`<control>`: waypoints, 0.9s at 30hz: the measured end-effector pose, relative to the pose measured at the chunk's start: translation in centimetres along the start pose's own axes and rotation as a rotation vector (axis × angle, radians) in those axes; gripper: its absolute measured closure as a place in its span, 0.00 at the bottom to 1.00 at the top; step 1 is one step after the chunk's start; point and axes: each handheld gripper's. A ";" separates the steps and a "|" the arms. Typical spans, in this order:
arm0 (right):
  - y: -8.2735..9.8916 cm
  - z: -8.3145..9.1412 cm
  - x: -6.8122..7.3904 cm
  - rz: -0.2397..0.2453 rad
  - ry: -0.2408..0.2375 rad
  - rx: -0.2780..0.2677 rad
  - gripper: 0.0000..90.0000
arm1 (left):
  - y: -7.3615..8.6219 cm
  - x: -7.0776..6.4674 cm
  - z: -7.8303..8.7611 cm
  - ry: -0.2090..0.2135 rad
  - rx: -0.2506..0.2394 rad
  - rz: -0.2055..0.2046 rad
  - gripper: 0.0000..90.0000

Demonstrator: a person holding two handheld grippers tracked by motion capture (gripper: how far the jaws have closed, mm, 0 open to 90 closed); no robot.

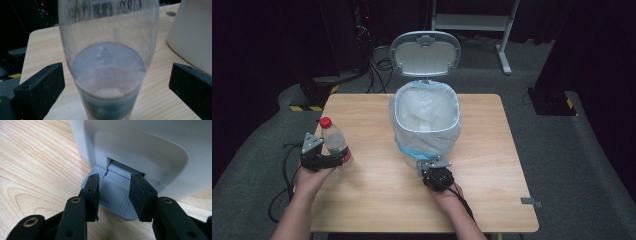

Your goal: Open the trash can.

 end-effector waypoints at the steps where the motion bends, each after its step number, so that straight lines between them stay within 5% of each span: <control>1: 0.0 0.0 0.0 0.001 0.001 -0.003 0.67 | 0.0 0.0 -0.2 -0.001 -0.007 0.000 0.01; 6: 0.0 0.0 0.0 0.001 -0.001 -0.003 0.67 | 0.1 -0.2 -1.1 -0.033 0.012 0.001 0.03; 11: 0.0 0.0 0.0 0.000 -0.003 -0.003 0.67 | -0.2 -0.5 -0.8 -0.082 -0.024 -0.016 0.27; 18: 0.0 0.0 -0.1 0.001 -0.005 0.000 0.67 | -0.4 -1.1 -0.3 -0.064 -0.049 -0.005 0.32; 27: 0.0 0.0 -0.1 -0.004 -0.009 -0.003 0.67 | -1.6 -3.4 0.8 0.009 -0.097 0.013 0.33</control>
Point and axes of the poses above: each handheld gripper's, and its own axes: z roughly backward along the jaws, y roughly out of its underside, x roughly to its left, and after that the axes turned 14 degrees about -x, right-handed
